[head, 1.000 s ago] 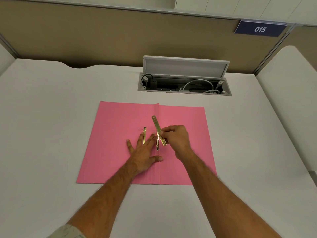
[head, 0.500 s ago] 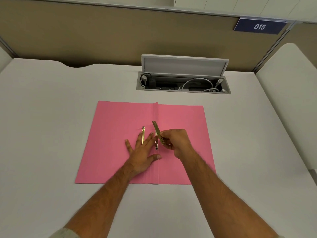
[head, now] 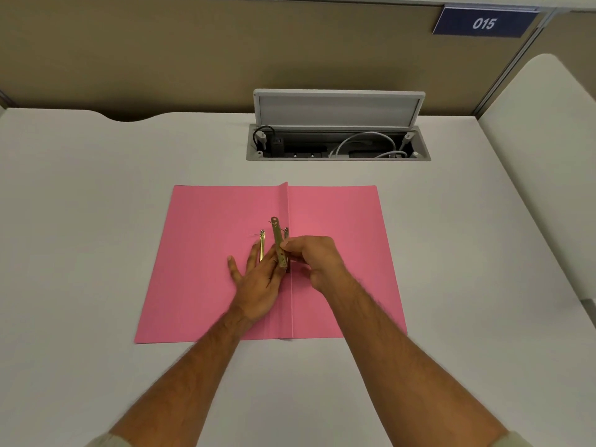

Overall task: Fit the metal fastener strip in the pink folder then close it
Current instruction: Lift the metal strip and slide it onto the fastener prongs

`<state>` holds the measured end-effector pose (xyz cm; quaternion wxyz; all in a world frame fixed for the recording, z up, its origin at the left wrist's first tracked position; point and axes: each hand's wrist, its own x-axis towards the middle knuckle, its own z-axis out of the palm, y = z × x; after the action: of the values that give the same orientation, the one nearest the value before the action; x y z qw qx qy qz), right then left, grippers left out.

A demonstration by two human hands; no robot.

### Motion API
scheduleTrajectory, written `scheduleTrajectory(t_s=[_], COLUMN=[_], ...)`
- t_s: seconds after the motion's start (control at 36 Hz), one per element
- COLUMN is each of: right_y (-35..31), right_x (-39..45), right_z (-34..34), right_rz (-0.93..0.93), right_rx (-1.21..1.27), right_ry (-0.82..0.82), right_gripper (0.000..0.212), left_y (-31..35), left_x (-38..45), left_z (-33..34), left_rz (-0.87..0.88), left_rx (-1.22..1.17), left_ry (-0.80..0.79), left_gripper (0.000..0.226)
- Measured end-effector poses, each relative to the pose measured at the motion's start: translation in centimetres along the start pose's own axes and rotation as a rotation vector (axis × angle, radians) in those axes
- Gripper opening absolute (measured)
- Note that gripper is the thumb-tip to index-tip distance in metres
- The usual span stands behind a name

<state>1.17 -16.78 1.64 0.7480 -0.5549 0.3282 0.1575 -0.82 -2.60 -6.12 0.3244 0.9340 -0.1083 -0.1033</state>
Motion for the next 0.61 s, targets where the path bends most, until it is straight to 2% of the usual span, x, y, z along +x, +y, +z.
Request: scheduleTrajectory(t_s=[0.19, 0.61], right_y=[0.27, 0.65], right_x=[-0.09, -0.07], right_z=[0.55, 0.83], right_rz=[-0.021, -0.058], right_rx=[-0.020, -0.087], right_ry=[-0.003, -0.021], right_gripper=[0.017, 0.013], left_y=[-0.12, 0.03], left_x=[-0.04, -0.18], left_z=[0.31, 0.50], left_rz=[0.002, 0.011], left_rx=[0.040, 0.109], left_ry=[0.019, 0.022], left_gripper=[0.072, 0.074])
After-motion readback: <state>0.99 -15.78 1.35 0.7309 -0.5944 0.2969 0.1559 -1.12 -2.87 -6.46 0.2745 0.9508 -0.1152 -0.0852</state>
